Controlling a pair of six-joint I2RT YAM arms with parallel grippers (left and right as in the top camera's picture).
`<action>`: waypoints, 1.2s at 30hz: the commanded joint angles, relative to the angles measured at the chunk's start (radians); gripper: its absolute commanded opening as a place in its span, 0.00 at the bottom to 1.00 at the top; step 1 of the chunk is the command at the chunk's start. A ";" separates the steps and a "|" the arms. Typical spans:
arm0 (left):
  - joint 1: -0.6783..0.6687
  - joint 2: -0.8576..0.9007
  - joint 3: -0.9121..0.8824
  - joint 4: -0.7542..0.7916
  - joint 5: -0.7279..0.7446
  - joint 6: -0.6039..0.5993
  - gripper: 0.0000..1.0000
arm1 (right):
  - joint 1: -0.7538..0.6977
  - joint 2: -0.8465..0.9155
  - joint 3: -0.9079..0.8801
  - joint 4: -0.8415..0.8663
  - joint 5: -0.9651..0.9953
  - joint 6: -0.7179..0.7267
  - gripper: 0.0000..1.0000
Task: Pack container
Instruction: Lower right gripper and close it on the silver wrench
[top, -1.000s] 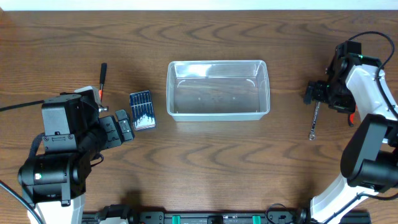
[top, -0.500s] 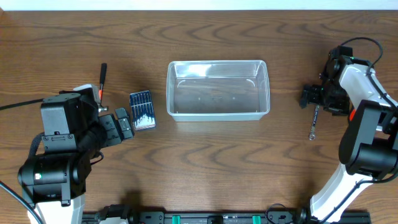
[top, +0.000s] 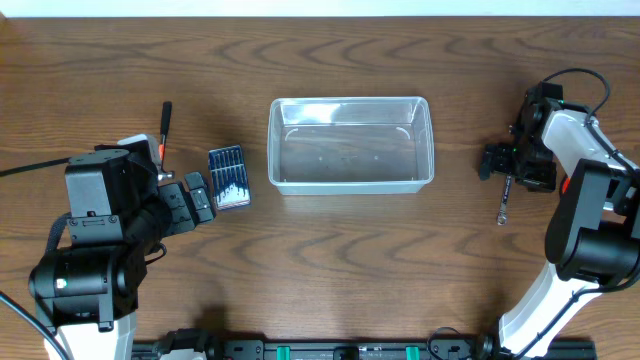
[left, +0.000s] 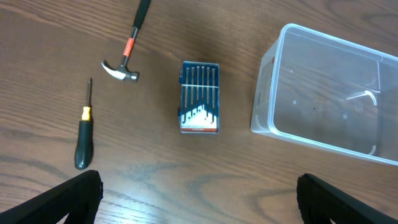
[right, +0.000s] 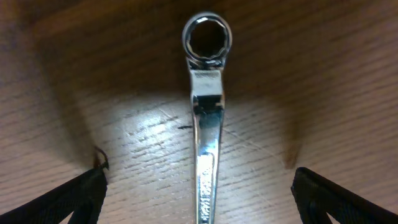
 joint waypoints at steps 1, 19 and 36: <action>-0.002 -0.001 0.024 0.001 -0.011 0.014 0.98 | -0.003 0.019 -0.042 0.029 -0.021 -0.033 0.97; -0.002 -0.001 0.024 0.001 -0.011 0.014 0.99 | -0.003 0.019 -0.089 0.086 -0.039 -0.043 0.73; -0.002 -0.002 0.024 0.001 -0.011 0.014 0.98 | -0.003 0.019 -0.089 0.086 -0.039 -0.043 0.32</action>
